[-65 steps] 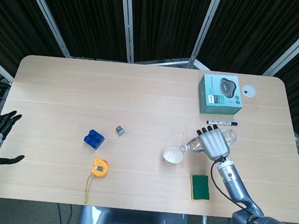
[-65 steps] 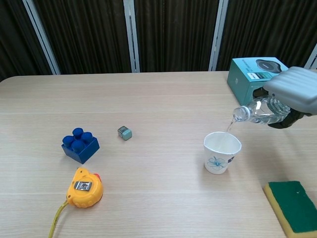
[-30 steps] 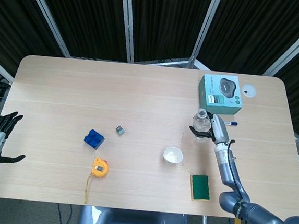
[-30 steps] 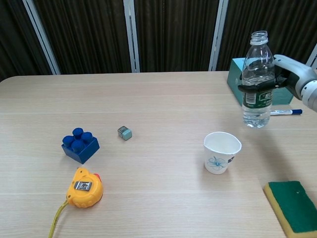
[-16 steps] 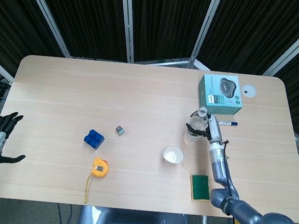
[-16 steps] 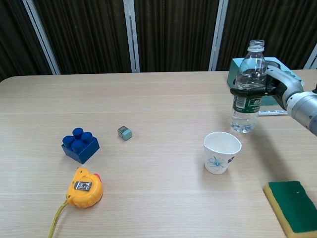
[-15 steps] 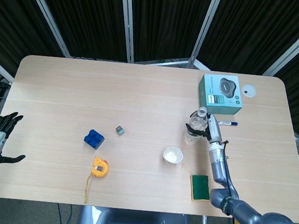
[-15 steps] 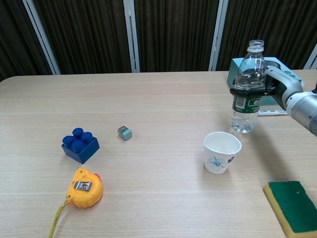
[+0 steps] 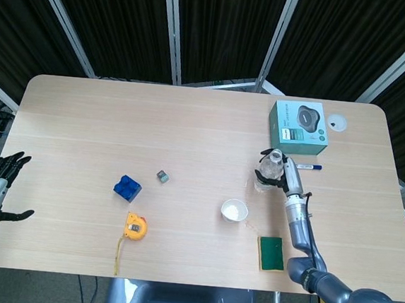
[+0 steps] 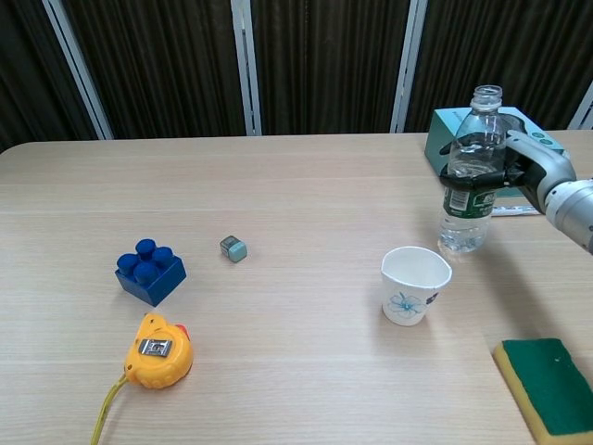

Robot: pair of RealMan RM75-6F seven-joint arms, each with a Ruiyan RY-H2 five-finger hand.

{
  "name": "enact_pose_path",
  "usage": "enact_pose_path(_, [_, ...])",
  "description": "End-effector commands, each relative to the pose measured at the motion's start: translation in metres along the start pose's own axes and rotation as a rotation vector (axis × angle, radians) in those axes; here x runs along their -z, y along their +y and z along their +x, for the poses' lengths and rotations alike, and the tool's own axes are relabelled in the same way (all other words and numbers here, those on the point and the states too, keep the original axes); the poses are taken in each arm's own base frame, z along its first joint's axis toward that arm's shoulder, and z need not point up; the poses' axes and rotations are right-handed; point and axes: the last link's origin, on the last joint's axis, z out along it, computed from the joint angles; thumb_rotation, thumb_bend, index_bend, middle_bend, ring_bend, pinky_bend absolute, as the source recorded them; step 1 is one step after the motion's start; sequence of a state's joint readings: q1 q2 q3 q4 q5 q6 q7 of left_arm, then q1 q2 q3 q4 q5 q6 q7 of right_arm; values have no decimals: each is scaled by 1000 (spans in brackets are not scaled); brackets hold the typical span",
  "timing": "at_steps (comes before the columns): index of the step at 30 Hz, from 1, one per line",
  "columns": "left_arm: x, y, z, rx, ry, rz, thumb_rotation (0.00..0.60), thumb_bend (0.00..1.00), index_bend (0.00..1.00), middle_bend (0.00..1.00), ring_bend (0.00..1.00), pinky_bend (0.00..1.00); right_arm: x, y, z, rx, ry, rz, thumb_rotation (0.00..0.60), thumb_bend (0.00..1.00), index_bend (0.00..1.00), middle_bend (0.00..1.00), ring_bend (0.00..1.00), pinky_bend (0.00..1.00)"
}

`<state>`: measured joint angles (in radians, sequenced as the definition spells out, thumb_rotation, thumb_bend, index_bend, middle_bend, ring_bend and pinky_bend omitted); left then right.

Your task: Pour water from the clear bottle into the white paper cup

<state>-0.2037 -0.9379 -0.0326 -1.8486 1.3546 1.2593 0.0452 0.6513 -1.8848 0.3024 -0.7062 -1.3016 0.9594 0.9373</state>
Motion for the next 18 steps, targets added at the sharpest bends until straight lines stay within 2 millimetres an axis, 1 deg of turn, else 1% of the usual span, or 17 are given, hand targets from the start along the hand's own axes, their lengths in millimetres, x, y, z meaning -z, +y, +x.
enact_pose_path(1, [1,1,0,0,-1,-2,600,0,0,0,0,0,3,3,3,-4,-2,-7,600,103,312,403,314,390])
enact_pose_path(3, [1,1,0,-1,0,-4,600,0,0,0,0,0,4,5,5,-9,-6,-10,600,71,282,395,305,390])
enact_pose_path(6, [2,1,0,0,1,-5,600,0,0,0,0,0,6,7,8,-8,-7,-11,600,27,198,375,284,374])
enact_pose_path(9, [3,2,1,1,4,-7,600,0,0,0,0,0,8,8,10,-12,-10,-7,600,1,112,332,246,334])
enact_pose_path(11, [3,2,1,1,4,-8,600,0,0,0,0,0,9,8,11,-14,-11,-4,600,0,76,303,217,299])
enact_pose_path(14, [3,2,1,3,4,-11,600,0,0,0,0,0,11,8,13,-12,-19,1,600,0,23,226,143,210])
enact_pose_path(16, [4,2,1,4,5,-12,600,0,0,0,0,0,12,9,14,-13,-32,1,600,0,1,114,47,88])
enact_pose_path(18, [4,2,2,5,6,-15,600,0,0,0,0,0,15,9,15,-11,-57,-5,600,0,0,30,3,15])
